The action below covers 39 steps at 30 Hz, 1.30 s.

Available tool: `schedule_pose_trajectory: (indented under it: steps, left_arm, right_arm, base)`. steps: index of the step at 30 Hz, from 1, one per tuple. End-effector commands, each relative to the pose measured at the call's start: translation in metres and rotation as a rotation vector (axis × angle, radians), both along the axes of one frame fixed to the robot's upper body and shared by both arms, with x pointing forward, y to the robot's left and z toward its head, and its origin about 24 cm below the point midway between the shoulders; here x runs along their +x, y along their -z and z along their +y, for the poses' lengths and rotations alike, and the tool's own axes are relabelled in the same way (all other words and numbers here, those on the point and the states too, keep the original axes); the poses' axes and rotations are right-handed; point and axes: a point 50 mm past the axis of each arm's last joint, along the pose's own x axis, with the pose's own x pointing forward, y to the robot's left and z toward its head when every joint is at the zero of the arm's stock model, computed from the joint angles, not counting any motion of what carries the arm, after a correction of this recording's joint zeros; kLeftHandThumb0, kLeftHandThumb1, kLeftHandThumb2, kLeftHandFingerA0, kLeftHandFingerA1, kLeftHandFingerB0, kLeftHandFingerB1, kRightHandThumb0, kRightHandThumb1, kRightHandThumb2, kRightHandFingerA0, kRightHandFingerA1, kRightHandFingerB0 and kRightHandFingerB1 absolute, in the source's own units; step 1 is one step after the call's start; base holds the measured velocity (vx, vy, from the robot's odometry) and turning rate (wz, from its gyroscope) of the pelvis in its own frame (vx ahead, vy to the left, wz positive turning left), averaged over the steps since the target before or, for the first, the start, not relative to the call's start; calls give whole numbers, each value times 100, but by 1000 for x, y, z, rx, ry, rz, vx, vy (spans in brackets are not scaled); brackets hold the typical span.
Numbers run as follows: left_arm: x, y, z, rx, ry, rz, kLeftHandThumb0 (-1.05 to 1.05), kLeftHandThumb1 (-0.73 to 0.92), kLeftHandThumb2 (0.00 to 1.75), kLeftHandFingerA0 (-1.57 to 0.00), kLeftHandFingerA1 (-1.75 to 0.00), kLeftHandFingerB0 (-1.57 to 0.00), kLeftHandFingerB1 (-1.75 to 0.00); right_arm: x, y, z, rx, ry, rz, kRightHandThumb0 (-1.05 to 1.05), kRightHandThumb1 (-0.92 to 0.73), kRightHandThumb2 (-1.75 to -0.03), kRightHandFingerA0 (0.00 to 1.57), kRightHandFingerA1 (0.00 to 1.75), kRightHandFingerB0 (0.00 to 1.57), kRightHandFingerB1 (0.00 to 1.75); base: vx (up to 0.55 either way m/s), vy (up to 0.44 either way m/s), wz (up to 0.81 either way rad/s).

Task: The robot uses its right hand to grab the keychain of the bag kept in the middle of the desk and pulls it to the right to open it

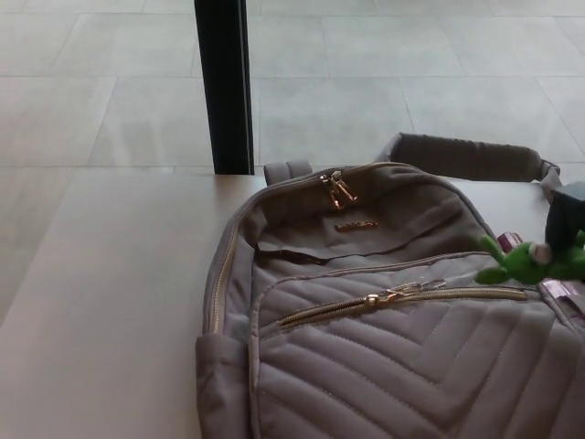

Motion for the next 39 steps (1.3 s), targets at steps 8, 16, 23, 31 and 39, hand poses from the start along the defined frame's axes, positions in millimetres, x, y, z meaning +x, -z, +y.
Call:
schedule_pose_trajectory:
  steps: [8,16,23,31,39]
  left_arm:
    - [-4,-2,2,8,-10,3,-82,92,81,-58,-48,-53,-41]
    - [-4,2,-2,-10,-34,0,-84,92,80,-56,-50,-50,-43]
    - [-6,4,-4,-14,-24,4,-84,92,82,-58,-49,-51,-41]
    - [-9,4,-4,-25,-37,-10,-82,92,82,-55,-49,-53,-41]
    - [-13,5,-6,-22,-37,10,-86,92,80,-57,-50,-51,-42]
  right_arm:
    - [7,-18,-25,41,101,11,-26,-47,-111,94,175,69,162]
    - [0,5,-34,39,123,96,-27,-51,-105,94,175,70,161]
    - [-9,31,-51,33,171,125,-23,-46,-111,92,175,72,160]
    - [-9,32,-80,-36,250,145,-22,-53,-100,92,175,70,157]
    - [-7,11,-97,-100,294,113,-19,-52,-97,89,175,73,152]
  base:
    - [0,0,0]
    - [0,0,0]
    - [0,0,0]
    - [0,0,0]
    - [0,0,0]
